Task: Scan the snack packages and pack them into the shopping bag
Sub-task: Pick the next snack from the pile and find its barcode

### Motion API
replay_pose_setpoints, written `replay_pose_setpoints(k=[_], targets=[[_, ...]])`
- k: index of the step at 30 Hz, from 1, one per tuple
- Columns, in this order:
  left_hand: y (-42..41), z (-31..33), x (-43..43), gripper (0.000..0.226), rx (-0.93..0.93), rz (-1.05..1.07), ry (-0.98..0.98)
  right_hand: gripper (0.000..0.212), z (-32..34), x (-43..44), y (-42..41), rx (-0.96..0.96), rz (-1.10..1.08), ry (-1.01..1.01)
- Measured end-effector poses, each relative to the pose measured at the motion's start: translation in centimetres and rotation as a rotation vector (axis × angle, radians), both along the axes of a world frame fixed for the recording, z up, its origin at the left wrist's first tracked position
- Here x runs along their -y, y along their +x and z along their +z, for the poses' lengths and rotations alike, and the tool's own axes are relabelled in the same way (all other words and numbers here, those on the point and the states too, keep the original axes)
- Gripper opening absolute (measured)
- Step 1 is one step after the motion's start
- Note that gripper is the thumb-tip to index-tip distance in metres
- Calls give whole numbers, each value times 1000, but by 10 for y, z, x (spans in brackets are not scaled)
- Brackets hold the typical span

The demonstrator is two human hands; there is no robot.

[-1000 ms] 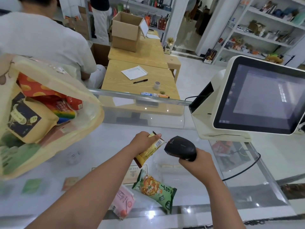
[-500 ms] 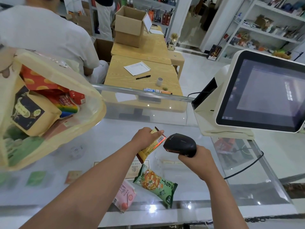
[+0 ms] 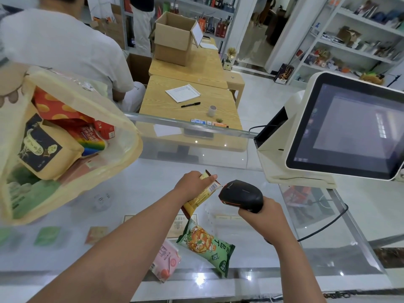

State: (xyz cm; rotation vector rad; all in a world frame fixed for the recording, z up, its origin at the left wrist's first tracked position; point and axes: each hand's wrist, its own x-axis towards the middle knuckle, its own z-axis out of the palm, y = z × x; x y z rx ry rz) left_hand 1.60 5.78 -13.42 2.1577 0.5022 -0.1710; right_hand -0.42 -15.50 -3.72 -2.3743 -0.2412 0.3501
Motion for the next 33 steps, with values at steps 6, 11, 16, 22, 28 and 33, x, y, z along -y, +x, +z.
replay_pose_setpoints(k=[6,11,16,22,28,33], targets=[[-1,-1,0,57,2,-2,5,20,0,1,-3,-9,1,6],[-1,-1,0,59,2,-3,10,21,-1,2,-4,-5,-8,-4],[-2,-1,1,57,0,-7,20,22,-2,2,-5,-6,-31,1],[-2,1,2,53,-5,-5,28,22,0,3,-6,-12,-34,12],[-2,0,2,54,-3,-1,41,19,2,4,-8,-31,-31,20],[-2,0,2,57,-10,-6,30,21,0,5,-6,-25,-42,20]])
